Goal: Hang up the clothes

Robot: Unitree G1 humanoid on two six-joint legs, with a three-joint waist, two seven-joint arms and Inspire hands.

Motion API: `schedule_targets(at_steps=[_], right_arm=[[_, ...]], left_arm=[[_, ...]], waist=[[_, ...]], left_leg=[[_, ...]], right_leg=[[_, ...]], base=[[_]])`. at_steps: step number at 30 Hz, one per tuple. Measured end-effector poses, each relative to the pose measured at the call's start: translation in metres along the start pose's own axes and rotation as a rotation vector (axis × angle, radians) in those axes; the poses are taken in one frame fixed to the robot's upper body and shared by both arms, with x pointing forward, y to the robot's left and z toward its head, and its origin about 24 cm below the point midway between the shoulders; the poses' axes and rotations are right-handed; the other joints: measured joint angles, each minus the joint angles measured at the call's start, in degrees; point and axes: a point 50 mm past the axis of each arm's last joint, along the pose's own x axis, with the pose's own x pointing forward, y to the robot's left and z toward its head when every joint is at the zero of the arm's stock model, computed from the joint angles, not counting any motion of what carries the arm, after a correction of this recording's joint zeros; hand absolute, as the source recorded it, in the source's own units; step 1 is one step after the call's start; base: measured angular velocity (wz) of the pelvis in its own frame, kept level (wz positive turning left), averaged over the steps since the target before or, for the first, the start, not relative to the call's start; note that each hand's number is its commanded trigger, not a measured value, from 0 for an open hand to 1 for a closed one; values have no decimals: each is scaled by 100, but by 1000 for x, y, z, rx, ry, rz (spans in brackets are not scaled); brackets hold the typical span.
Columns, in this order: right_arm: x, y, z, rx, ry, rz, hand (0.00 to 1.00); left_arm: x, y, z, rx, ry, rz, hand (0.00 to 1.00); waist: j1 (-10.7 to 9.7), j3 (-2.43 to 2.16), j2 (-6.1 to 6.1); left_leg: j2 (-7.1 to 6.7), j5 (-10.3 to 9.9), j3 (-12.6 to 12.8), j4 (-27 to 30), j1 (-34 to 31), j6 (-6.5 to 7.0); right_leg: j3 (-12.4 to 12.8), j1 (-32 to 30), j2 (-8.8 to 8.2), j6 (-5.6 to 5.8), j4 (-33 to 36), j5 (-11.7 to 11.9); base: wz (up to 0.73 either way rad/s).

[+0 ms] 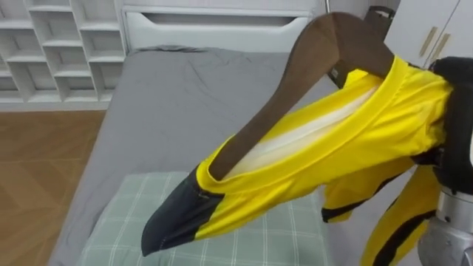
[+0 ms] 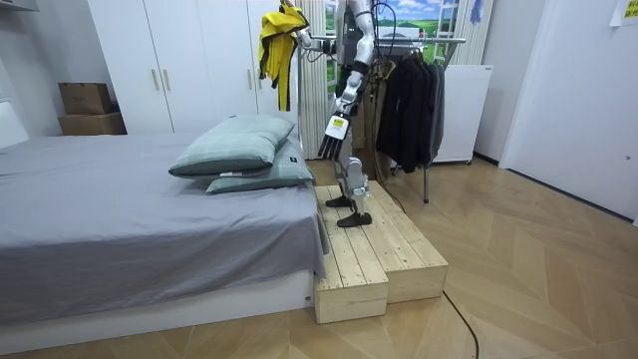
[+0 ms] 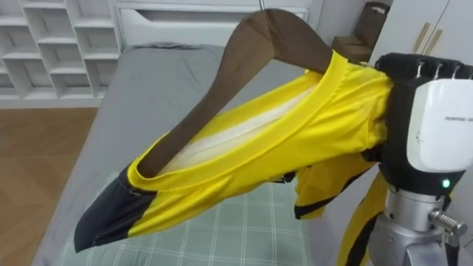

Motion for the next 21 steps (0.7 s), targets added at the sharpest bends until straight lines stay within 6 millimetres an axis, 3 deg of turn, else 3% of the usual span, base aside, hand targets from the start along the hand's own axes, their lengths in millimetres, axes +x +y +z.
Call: schedule_targets(at_steps=[4,7,9,11,12,13,14,15,16,17,19,21], right_arm=[[-19,-2,-5,-16,38,54,100],[-30,-2,-4,-9,70,88,100],[-32,1,-1,2,66,102,100],[-37,5,6,23,58,129,100],[-38,6,7,24,54,135,100],[-41,7,9,21,51,148,100],[-46,6,8,15,65,160,100],[-47,5,7,6,72,165,100],[-49,6,7,-2,81,168,100],[-50,7,10,13,97,161,100],[-51,8,11,22,108,162,100],[-51,10,13,40,110,180,100]], left_arm=[[1,0,3,42,-13,27,0],[1,2,4,45,-16,56,0],[1,3,3,41,-11,72,0],[2,8,1,28,8,124,0],[3,9,1,24,16,134,0],[4,10,5,0,26,147,0],[6,11,10,-26,28,154,0],[6,10,11,-26,28,155,0],[7,11,15,-20,20,160,0],[8,14,15,-12,22,166,0],[10,11,22,-11,23,160,0],[9,5,19,-20,47,145,0]], waist=[[-42,5,-5],[-12,11,4],[119,26,23],[336,46,5],[325,54,3],[246,96,25],[235,132,75],[227,112,45],[186,86,5],[121,73,-85],[104,89,-85],[109,114,7]], left_leg=[[16,-25,274,12,5,9],[94,-116,829,31,61,-10],[179,-205,1451,63,158,-62],[306,-367,2411,145,332,-162],[330,-422,2597,173,346,-173],[406,-514,2941,240,371,-186],[438,-584,3290,290,452,-216],[438,-629,3416,333,508,-241],[425,-716,3597,427,602,-303],[421,-763,3667,528,667,-377],[498,-725,3581,676,713,-450],[600,-713,3162,832,697,-461]], right_leg=[[279,-208,65,11,53,33],[512,-440,182,-18,212,82],[46,-679,205,-141,337,202],[-1755,-802,25,-563,303,458],[-2120,-806,-10,-581,279,468],[-2473,-849,-35,-426,346,408],[-2756,-970,-305,-356,963,47],[-2831,-986,-546,-408,1367,-147],[-2812,-932,-999,-248,1773,-405],[-2548,-885,-1045,-102,1677,-467],[-2334,-847,-794,-188,1429,-378],[-2095,-713,-487,-243,1107,-194]], base=[[-35],[-89],[-174],[-223],[-166],[-124],[-114],[-106],[-92],[-82],[-83],[-87]])
